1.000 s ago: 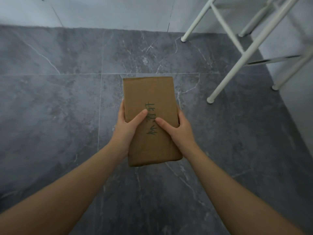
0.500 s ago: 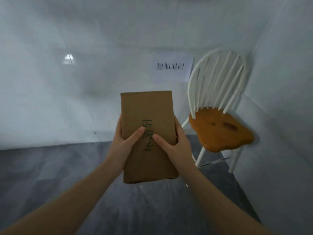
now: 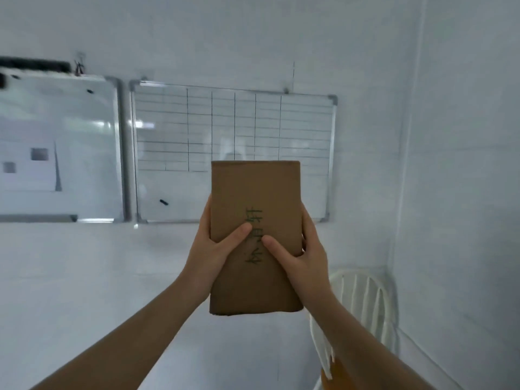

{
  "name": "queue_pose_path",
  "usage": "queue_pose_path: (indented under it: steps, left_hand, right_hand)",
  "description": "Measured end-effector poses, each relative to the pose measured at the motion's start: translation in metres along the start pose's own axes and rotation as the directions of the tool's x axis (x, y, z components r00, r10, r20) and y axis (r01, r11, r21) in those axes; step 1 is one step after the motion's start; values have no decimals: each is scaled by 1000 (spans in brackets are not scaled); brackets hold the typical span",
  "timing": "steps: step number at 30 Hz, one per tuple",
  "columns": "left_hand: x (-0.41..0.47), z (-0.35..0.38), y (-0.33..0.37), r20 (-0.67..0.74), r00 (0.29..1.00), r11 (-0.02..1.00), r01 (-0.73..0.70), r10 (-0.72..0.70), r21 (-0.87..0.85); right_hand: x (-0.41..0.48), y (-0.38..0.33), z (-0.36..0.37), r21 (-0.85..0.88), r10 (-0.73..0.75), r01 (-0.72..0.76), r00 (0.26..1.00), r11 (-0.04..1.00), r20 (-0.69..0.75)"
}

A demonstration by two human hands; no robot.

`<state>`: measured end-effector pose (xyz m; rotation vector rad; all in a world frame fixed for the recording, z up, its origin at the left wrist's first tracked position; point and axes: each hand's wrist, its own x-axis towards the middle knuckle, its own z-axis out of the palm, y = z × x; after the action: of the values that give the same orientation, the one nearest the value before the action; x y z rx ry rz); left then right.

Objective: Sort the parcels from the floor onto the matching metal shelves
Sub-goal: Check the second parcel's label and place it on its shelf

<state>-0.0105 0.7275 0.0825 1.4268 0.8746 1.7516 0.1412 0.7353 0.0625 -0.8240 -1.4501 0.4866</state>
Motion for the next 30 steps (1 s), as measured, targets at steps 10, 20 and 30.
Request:
queue_pose_path:
  steps: [10, 20, 30]
  left_hand:
    - [1, 8, 77, -19, 994, 993, -110, 110, -34]
    - [-1, -1, 77, -5, 992, 992, -125, 125, -22]
    - [8, -30, 86, 19, 995, 993, -101, 102, -58]
  right_hand:
    - [16, -79, -9, 58, -138, 139, 990, 989, -14]
    - [12, -73, 0, 94, -142, 145, 989, 985, -32]
    - [32, -81, 6, 295, 16, -23, 1000, 955, 26]
